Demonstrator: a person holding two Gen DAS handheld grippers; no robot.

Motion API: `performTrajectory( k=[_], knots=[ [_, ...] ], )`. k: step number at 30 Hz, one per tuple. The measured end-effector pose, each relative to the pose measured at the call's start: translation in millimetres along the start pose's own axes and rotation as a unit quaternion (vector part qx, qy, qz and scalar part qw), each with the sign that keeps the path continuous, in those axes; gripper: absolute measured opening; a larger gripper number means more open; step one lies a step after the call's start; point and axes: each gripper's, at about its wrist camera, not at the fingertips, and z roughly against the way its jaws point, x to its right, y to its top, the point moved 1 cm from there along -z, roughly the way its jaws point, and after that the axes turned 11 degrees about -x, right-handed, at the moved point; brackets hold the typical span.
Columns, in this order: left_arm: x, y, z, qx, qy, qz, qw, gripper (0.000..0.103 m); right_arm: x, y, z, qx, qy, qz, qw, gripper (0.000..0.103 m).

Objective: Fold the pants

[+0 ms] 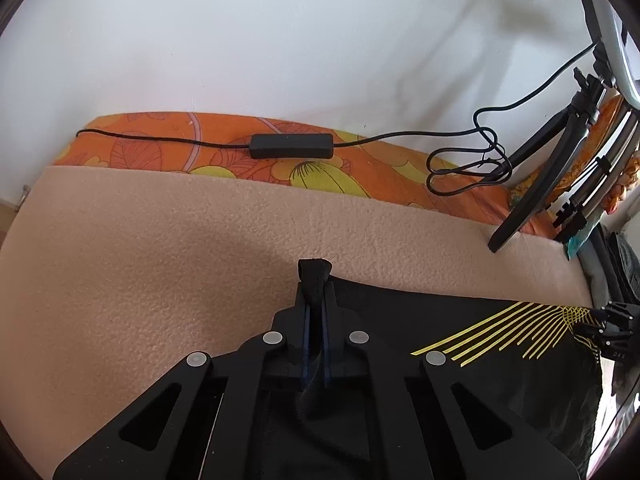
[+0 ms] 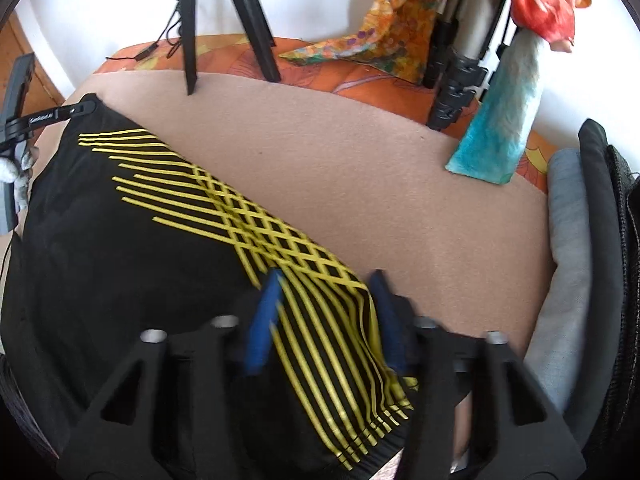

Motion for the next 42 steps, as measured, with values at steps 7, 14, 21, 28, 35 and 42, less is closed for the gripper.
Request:
performTrajectory(
  k=[7,14,21,28,35,42],
  knots=[
    [-5,-6,33,0.029,-0.018,-0.001,0.9994,0.002,-18,-10,29,0.022,-0.019,0.016,0.999,0.005],
    [-3,-20,77,0.063,-0.032,-0.003,0.9975,0.002,-39,-34,85,0.059,-0.027,0.02,0.998,0.004],
    [-4,-55,125,0.089,-0.046,-0.003,0.9949,0.002,-62,-71,127,0.09,-0.035,0.035,0.995,0.004],
    [0,-106,167,0.103,-0.053,-0.012,0.9932,0.002,-98,-130,157,0.101,-0.046,0.059,0.992,0.004],
    [-2,-162,188,0.106,-0.056,-0.02,0.9927,0.002,-125,-182,166,0.105,-0.058,0.075,0.99,0.004],
    [-6,-210,187,0.094,-0.052,-0.023,0.994,0.002,-146,-225,159,0.108,-0.069,0.092,0.988,0.004]
  ],
)
